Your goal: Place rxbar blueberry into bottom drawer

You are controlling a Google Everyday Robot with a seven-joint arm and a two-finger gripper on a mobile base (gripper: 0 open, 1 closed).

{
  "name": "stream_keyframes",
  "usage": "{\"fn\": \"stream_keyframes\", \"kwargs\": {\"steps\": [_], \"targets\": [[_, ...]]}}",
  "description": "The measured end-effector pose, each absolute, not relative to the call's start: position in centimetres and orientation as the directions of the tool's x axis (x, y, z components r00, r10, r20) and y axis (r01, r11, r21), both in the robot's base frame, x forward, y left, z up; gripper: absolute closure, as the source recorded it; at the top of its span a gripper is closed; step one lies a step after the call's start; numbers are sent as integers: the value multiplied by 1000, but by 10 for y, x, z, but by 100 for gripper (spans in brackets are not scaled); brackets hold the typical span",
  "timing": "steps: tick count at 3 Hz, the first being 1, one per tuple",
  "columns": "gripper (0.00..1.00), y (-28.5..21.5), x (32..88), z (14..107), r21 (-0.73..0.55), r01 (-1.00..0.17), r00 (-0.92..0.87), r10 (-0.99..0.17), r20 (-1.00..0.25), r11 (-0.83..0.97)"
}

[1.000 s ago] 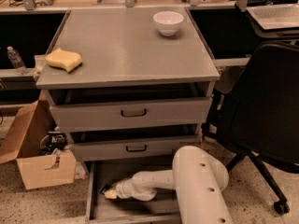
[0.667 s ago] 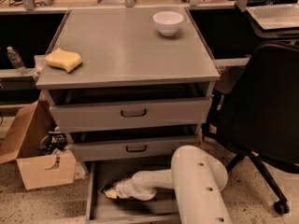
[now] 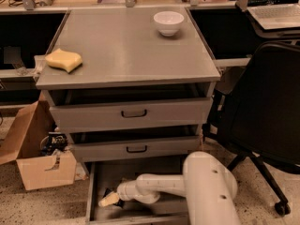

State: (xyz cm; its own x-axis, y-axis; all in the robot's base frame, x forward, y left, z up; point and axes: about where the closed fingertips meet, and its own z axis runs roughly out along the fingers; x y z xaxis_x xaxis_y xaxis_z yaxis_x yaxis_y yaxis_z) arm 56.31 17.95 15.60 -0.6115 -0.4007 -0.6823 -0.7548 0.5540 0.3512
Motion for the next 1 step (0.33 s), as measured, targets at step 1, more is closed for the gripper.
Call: {"fn": "stream_keyframes", "kwargs": {"steps": [1], "targets": [[0, 181, 535, 189, 357, -835, -501, -311, -808, 419]]}}
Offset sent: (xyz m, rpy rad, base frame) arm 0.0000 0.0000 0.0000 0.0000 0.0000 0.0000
